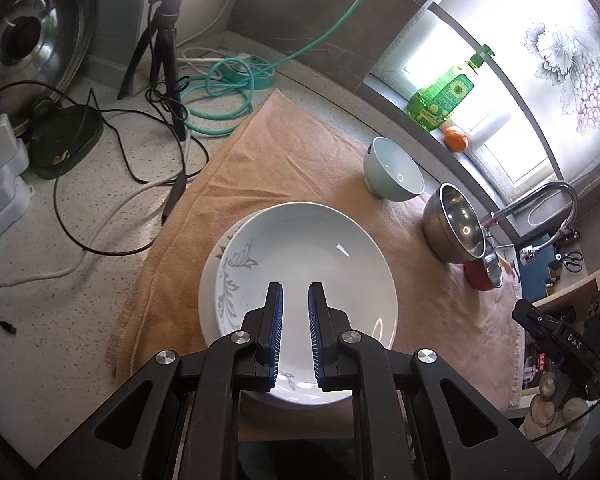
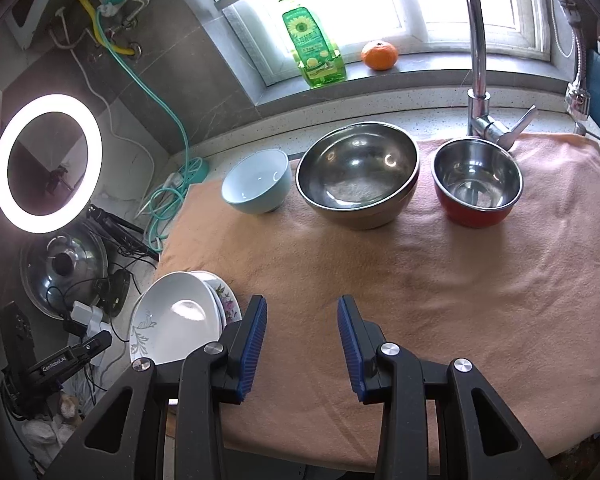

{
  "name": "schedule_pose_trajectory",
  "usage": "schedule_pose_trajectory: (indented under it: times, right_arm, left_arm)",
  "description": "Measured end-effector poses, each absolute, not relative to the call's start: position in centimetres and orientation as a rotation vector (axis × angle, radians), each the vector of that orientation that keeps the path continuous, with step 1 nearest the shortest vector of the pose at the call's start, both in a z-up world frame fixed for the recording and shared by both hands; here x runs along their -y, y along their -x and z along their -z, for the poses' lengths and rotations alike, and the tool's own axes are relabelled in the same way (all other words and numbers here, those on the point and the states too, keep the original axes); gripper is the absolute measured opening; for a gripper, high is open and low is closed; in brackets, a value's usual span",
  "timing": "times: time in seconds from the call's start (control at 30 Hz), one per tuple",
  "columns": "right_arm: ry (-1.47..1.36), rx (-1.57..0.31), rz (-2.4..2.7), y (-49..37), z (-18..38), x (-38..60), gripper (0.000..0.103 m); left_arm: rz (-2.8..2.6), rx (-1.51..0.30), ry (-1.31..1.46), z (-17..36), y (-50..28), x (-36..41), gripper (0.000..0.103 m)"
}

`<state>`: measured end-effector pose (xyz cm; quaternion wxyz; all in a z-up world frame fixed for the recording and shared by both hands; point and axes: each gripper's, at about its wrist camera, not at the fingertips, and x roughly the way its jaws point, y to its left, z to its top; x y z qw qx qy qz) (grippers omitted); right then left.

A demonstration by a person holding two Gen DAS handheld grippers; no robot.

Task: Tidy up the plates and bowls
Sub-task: 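Move the right gripper forward to the rim of the large steel bowl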

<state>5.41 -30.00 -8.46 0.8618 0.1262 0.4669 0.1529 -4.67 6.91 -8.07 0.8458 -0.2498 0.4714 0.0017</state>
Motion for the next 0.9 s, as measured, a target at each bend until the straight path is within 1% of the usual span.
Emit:
schedule_pose_trajectory:
  times: [0.27, 0.6, 0.9]
  right_arm:
    - [-0.223, -0.939, -0.318, -7.9, 7.3, 33.0, 0.033]
    - [-0.131, -0.931, -0.361, -13.8, 6.6, 36.3, 0.033]
    - [-0.056, -0.978, -0.441, -20.7, 8.1, 37.3, 0.033]
  left_arm:
    - [0.023, -0.978, 0.508, 6.9, 2.4, -3.4, 0.011]
    - [0.024, -0.973, 0.519, 6.3, -1.7, 2.2, 0.011]
    - [0.019, -0.997, 0.528, 7.7, -6.9, 7.4, 0.011]
